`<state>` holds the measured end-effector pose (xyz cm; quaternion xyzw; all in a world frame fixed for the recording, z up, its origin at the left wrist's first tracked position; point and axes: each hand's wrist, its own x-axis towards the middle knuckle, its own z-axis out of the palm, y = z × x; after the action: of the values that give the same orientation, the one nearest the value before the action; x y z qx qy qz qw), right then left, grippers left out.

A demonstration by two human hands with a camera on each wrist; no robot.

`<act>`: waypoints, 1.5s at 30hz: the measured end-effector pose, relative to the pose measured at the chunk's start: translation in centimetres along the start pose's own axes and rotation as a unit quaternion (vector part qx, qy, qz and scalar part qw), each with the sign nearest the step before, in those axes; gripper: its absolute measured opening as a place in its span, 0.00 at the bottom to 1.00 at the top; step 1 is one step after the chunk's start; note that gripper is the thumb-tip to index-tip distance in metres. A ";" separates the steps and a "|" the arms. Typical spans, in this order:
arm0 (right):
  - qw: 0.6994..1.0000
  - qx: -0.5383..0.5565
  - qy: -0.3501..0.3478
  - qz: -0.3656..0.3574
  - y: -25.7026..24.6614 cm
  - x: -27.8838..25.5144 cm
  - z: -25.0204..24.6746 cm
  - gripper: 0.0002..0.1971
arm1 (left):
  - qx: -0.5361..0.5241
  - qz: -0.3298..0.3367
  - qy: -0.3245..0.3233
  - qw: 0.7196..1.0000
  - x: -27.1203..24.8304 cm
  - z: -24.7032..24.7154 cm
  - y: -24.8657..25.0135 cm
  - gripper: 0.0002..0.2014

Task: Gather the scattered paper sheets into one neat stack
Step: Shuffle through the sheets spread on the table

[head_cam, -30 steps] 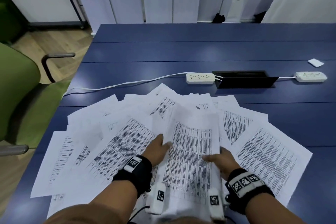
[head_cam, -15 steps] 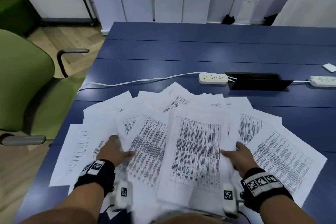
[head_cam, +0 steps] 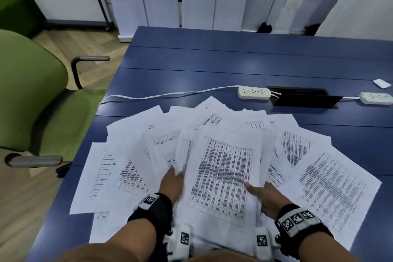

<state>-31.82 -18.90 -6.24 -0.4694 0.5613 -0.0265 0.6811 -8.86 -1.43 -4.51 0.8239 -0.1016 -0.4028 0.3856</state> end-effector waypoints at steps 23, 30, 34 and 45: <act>0.982 -0.105 0.121 -0.097 -0.5 -1.8 0.5 0.14 | -0.190 0.008 0.046 0.981 -1.6 -4.5 -2.7 0.16; 0.974 -0.211 0.039 -0.076 -0.2 -1.9 3.0 0.07 | -0.102 0.022 0.100 0.990 -2.4 -4.1 -3.8 0.10; 0.971 -0.199 0.097 -0.090 -0.5 -1.5 2.8 0.06 | -0.062 0.053 0.095 0.992 -2.5 -3.5 -3.7 0.09; 0.906 -0.363 0.172 -0.133 -3.8 -0.1 -0.8 0.13 | -0.085 0.090 -0.031 0.992 -0.5 -6.0 -2.3 0.41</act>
<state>-30.64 -21.44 -3.56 -0.7428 0.5728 0.0087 0.3465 -5.08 3.67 -3.57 0.7630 -0.1526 -0.3985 0.4855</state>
